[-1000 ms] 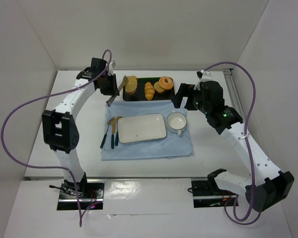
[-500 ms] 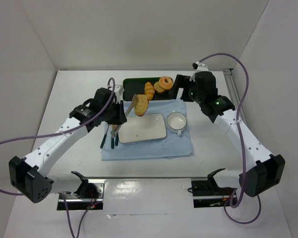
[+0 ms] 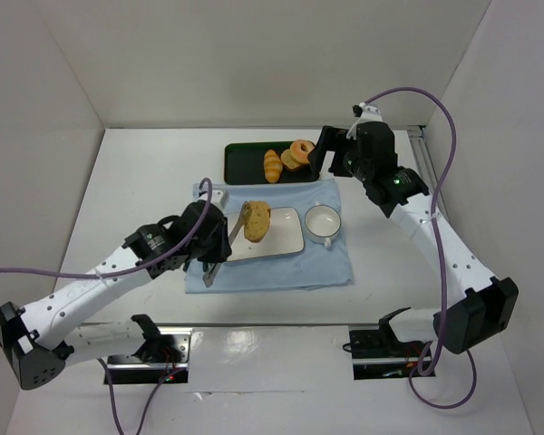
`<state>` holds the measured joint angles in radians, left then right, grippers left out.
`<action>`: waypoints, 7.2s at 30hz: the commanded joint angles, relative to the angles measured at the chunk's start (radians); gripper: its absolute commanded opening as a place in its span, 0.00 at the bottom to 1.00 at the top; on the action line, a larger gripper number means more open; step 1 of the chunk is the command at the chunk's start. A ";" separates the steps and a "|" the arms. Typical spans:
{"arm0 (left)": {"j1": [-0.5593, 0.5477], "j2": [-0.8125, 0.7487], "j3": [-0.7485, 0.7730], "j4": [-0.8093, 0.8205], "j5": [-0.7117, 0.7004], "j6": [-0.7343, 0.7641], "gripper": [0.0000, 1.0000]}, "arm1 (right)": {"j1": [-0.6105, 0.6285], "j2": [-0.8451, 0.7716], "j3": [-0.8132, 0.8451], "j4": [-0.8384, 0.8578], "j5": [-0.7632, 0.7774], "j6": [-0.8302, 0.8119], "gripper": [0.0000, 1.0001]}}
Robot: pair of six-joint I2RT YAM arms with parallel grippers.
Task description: Place the bread
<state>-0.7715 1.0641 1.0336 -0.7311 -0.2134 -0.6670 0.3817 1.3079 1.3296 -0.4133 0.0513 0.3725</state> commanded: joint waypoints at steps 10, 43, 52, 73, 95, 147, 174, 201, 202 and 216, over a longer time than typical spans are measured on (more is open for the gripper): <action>-0.144 0.143 -0.015 -0.008 -0.181 -0.148 0.07 | -0.006 -0.052 -0.016 0.027 0.012 -0.012 1.00; -0.124 0.320 0.077 0.088 -0.184 -0.100 0.53 | -0.006 -0.099 -0.096 0.037 -0.008 0.017 1.00; -0.124 0.241 0.095 0.035 -0.193 -0.118 0.53 | -0.006 -0.081 -0.106 0.056 -0.037 0.037 0.98; 0.208 -0.007 -0.047 -0.028 -0.334 -0.062 0.49 | -0.015 -0.090 -0.124 0.056 -0.068 0.046 0.98; 0.722 0.324 -0.109 0.346 -0.038 0.254 0.47 | -0.015 -0.118 -0.124 0.014 -0.088 0.037 0.98; 0.821 0.945 0.275 0.263 0.048 0.311 0.64 | -0.015 -0.118 -0.142 0.056 -0.099 0.055 0.98; 0.839 1.030 0.448 0.147 0.141 0.330 0.88 | -0.015 -0.099 -0.132 0.056 -0.145 0.065 0.98; 0.690 0.374 0.280 0.174 0.111 0.172 0.89 | -0.015 -0.081 -0.130 0.044 -0.163 0.074 1.00; 0.648 0.337 0.249 0.174 0.123 0.156 0.89 | -0.015 -0.046 -0.121 0.028 -0.150 0.074 1.00; 0.325 -0.197 -0.017 -0.028 0.031 -0.014 0.89 | 0.074 0.028 -0.096 -0.099 0.015 0.138 1.00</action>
